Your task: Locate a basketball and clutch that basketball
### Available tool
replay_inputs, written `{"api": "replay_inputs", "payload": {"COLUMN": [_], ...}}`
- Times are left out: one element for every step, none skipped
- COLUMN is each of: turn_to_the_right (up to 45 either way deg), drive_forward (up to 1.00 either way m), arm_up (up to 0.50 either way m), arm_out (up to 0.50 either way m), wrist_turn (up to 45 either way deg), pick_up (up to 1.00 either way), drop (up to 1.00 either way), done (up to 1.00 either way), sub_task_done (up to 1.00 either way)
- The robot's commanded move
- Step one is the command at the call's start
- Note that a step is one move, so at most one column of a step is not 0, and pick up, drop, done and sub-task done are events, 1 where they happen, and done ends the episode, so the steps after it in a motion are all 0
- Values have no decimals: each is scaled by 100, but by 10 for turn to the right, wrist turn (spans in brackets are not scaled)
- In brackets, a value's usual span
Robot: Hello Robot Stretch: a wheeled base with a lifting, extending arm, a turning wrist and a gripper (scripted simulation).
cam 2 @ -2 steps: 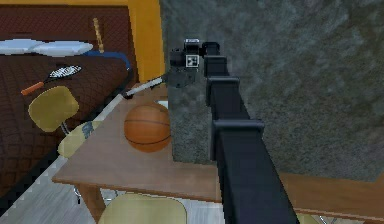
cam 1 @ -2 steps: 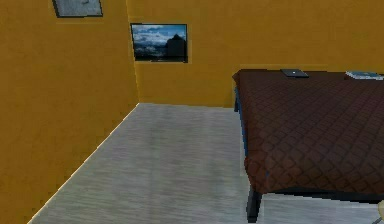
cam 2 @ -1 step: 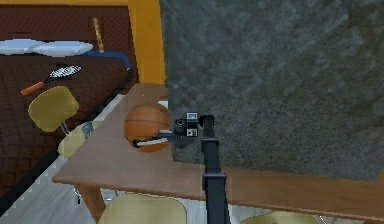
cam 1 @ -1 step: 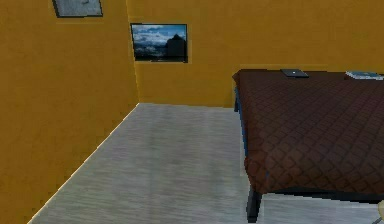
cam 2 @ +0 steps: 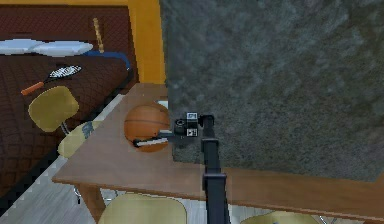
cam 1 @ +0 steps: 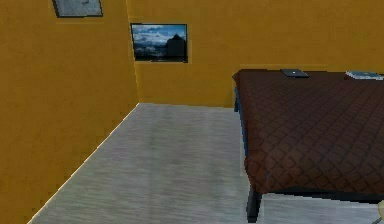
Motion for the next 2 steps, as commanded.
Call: {"api": "replay_inputs", "payload": {"turn_to_the_right": [0,0], "drive_forward": [0,0], "arm_up": [10,0], "arm_out": [0,0], "wrist_turn": [0,0], "pick_up": [0,0], "drop": [0,0], "done": [0,100], "sub_task_done": [0,0]}}
